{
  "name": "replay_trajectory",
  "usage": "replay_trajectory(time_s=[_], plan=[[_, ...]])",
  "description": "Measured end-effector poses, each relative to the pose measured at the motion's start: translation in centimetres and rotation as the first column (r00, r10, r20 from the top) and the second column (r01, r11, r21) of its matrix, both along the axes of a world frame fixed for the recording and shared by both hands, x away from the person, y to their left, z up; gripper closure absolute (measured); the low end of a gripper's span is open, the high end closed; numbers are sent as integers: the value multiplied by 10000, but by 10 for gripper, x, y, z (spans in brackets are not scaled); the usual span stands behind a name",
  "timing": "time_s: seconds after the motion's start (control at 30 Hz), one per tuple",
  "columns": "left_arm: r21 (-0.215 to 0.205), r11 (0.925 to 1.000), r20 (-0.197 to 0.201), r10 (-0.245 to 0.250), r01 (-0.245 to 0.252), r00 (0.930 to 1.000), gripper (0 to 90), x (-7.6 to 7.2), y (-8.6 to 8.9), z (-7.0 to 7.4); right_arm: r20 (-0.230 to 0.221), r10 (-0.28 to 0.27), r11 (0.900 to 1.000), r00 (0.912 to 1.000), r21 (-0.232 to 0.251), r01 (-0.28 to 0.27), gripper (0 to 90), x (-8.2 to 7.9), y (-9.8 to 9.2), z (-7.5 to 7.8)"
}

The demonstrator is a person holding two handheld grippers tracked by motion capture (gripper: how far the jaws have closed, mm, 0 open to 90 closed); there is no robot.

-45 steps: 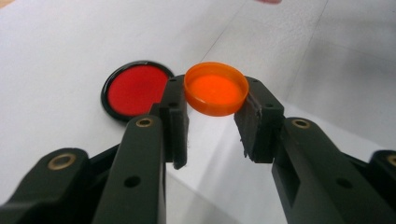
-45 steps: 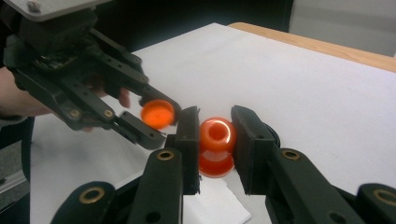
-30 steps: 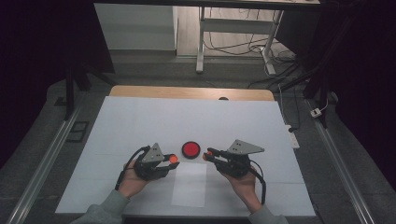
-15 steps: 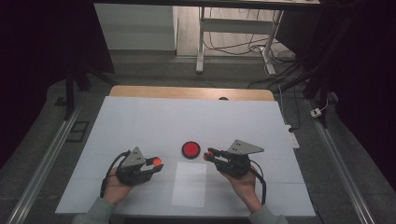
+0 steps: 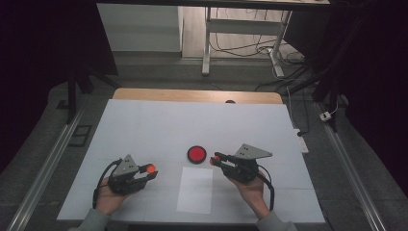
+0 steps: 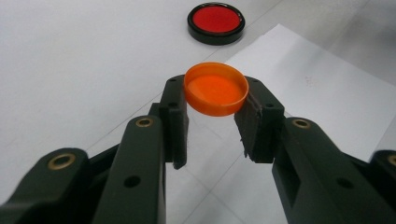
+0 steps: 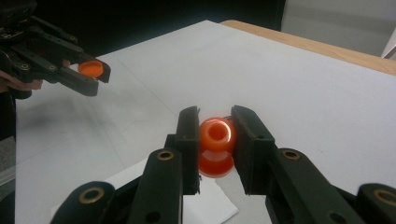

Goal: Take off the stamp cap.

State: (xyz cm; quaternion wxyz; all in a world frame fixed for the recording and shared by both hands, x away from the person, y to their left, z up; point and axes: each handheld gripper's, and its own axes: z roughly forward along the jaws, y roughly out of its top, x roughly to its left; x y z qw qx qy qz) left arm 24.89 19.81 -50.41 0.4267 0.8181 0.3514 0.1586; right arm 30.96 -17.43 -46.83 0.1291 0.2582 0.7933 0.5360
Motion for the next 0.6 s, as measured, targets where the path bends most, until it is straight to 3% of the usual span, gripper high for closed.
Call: replay_trajectory(time_s=[0.23,0.6], plan=[[-54,9997,-70,230,-230,9997,643,-3,10,-2,33,-4,10000,10000,-8,4,720,0,0,0],[-30,9997,-144,251,-251,9996,642,-2,11,-4,50,-24,10000,10000,2,24,720,0,0,0]])
